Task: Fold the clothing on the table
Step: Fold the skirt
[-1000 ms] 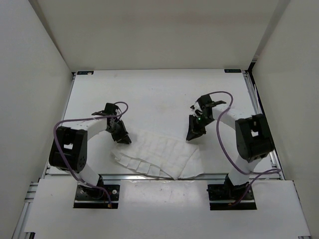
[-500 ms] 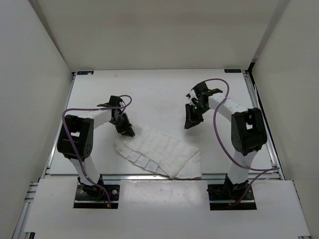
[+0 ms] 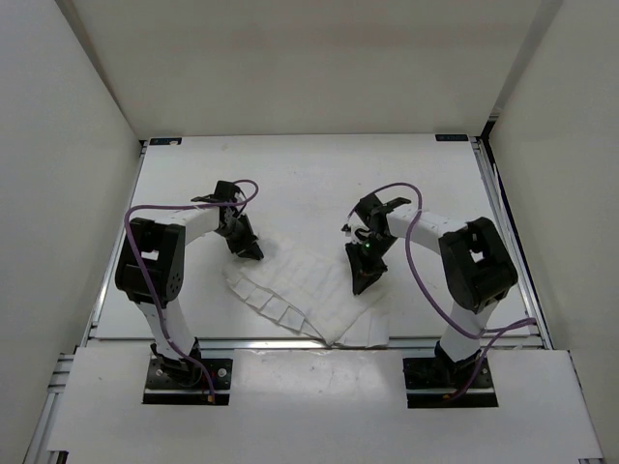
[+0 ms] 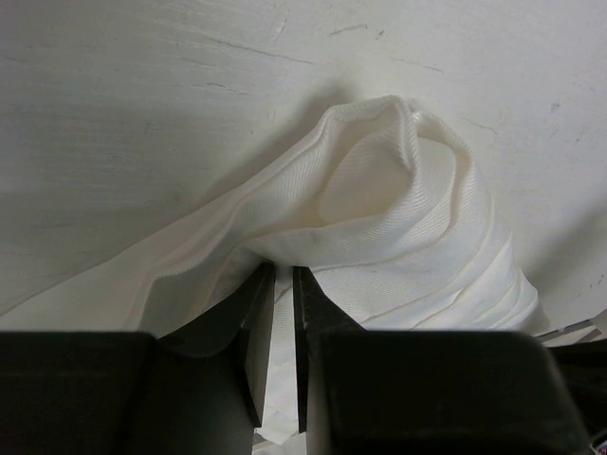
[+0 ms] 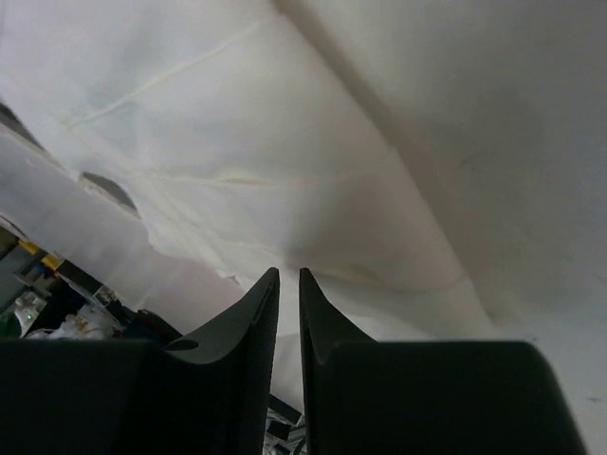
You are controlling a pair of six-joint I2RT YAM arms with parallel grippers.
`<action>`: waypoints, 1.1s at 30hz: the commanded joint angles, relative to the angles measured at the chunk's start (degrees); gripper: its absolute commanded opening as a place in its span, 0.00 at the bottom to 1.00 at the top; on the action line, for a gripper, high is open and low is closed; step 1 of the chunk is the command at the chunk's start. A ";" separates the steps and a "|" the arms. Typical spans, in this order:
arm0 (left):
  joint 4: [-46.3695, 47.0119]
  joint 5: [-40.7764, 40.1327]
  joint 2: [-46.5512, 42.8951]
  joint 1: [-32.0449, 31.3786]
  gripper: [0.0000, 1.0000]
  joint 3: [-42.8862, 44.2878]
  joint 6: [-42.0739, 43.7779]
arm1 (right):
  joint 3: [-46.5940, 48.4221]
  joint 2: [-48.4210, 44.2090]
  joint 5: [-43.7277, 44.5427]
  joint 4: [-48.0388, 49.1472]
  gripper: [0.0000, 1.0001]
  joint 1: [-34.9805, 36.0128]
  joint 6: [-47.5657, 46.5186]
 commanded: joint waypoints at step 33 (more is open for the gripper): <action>4.93 1.76 12.30 -4.21 0.25 18.52 -7.74 | 18.74 4.39 10.92 3.68 0.63 -27.56 -3.22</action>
